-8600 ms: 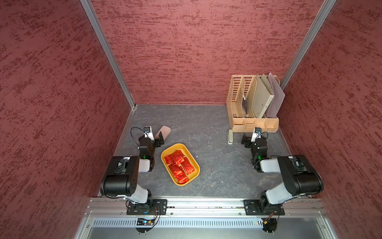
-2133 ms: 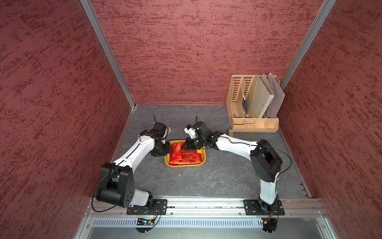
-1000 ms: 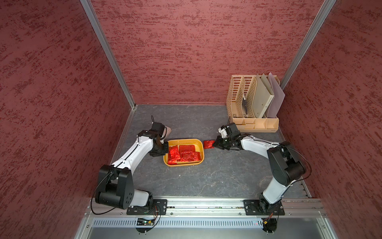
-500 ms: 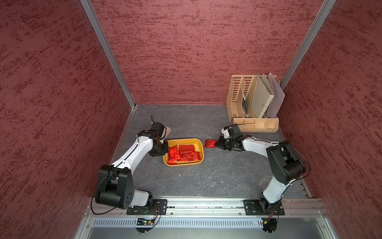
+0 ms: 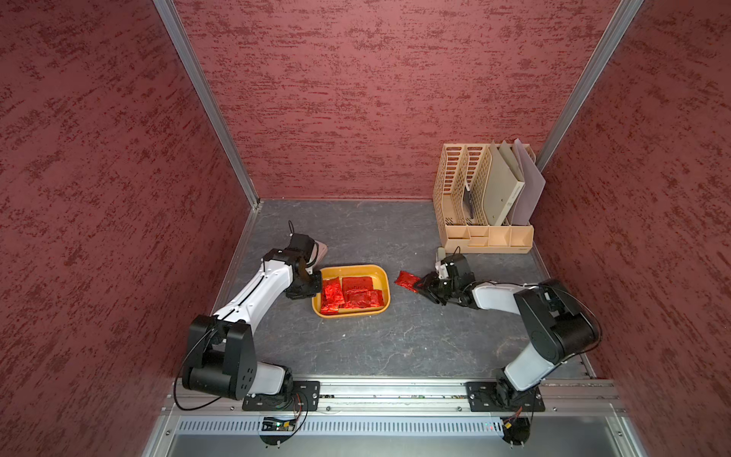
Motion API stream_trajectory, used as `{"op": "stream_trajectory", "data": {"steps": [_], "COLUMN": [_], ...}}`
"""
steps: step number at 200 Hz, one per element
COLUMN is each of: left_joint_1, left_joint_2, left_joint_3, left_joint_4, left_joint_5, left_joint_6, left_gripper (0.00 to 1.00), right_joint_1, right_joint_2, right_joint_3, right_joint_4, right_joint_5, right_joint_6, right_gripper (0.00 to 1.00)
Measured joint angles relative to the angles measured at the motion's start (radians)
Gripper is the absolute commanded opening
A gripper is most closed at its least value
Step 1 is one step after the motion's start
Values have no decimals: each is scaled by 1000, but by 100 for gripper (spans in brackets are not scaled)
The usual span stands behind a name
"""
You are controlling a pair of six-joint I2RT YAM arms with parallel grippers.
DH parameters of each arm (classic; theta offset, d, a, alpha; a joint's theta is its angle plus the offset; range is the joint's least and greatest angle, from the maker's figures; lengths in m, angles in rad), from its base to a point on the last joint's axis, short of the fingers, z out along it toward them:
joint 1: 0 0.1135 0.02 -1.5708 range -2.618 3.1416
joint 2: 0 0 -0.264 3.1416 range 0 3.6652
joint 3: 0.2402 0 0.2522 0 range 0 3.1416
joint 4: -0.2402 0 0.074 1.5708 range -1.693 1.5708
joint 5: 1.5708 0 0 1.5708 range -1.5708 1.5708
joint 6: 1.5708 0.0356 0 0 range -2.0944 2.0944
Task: Take the tea bags out of the storage box
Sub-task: Place the tea bag at the center of the board.
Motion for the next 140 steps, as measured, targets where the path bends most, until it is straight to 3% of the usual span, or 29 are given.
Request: {"op": "stream_trajectory", "data": {"steps": [37, 73, 90, 101, 140], "left_joint_1": [4, 6, 6, 6, 7], "left_joint_2": [0, 0, 0, 0, 0], "left_joint_3": [0, 0, 0, 0, 0], "left_joint_4": [0, 0, 0, 0, 0], "left_joint_5": [0, 0, 0, 0, 1], "left_joint_6": [0, 0, 0, 0, 0], "left_gripper": [0, 0, 0, 0, 0], "right_joint_1": [23, 24, 24, 28, 46], "right_joint_2": [-143, -179, -134, -95, 48], "right_joint_3": [7, 164, 266, 328, 507], "right_joint_4": [-167, -444, -535, -575, -659], "right_joint_5": [-3, 138, 200, 231, 278], "right_joint_6": [-109, -366, -474, -535, -736], "right_gripper": [56, 67, 81, 98, 98]}}
